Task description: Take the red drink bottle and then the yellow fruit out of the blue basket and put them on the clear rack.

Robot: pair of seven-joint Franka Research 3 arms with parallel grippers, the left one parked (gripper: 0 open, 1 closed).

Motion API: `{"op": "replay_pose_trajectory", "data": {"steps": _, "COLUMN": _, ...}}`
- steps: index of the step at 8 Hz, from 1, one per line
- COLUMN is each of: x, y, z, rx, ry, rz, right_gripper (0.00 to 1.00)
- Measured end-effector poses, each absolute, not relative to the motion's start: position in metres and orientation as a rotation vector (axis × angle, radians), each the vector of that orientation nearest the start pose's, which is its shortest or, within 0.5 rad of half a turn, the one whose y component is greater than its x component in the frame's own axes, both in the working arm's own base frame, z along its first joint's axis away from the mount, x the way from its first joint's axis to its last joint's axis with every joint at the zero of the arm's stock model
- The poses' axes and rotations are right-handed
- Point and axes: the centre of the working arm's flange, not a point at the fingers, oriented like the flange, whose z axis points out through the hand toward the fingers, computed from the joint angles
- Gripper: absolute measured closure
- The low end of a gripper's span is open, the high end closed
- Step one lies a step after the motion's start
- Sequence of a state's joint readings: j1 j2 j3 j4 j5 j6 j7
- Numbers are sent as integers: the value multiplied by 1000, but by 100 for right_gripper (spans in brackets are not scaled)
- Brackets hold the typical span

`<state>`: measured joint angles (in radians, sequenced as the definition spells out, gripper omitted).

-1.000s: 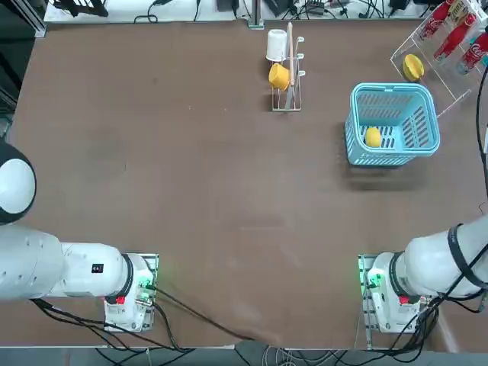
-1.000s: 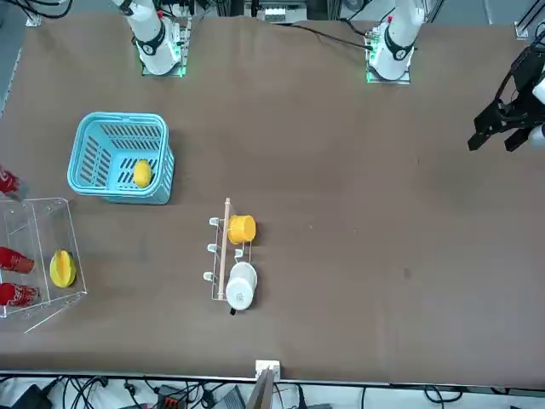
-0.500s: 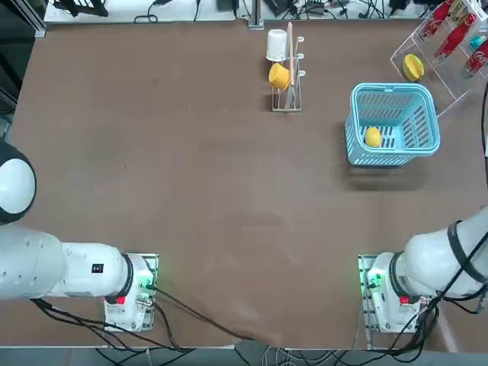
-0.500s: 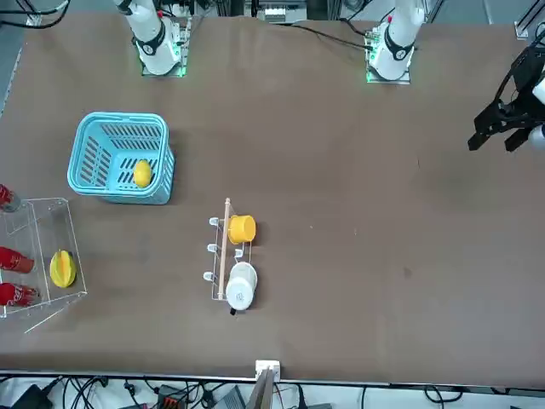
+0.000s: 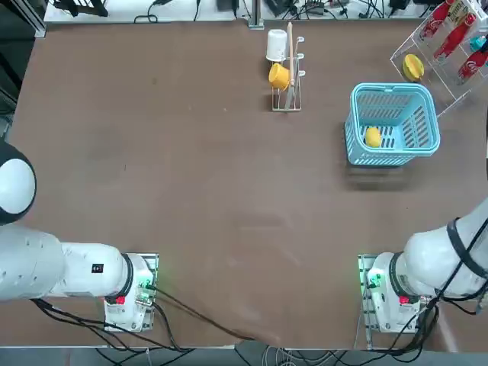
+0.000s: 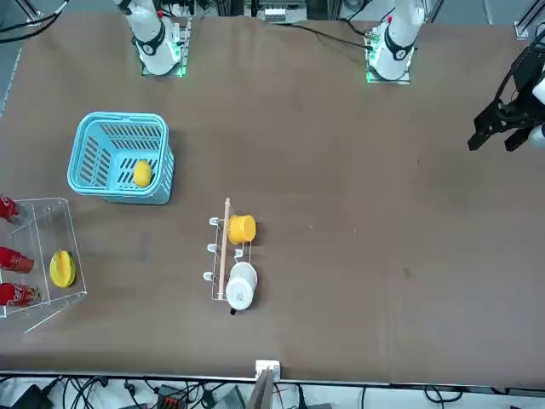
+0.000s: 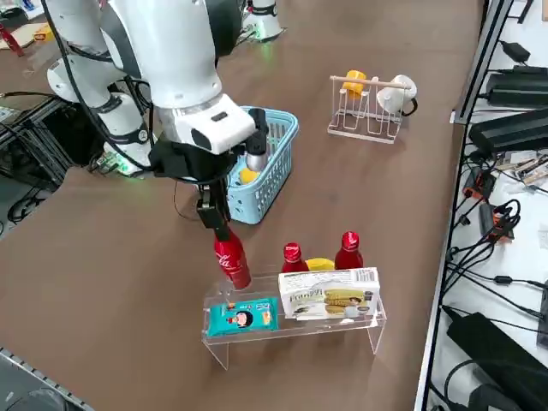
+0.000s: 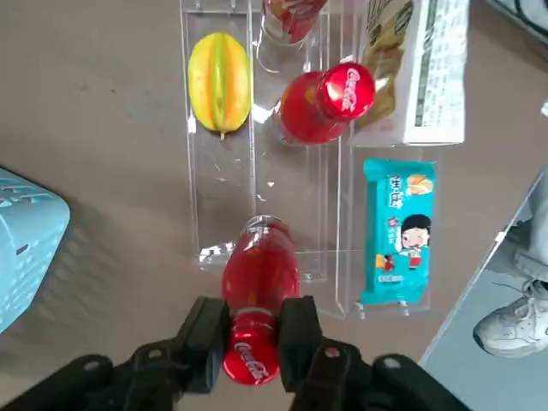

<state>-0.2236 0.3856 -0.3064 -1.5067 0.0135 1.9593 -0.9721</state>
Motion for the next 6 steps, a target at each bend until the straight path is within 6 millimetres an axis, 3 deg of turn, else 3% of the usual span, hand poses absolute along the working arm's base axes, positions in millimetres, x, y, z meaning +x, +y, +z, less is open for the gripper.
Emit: {"op": "replay_pose_trajectory", "data": {"steps": 6, "x": 602, "y": -322, "z": 455, "rx": -3191, "ry": -750, "rz": 11, "right_gripper": 64}}
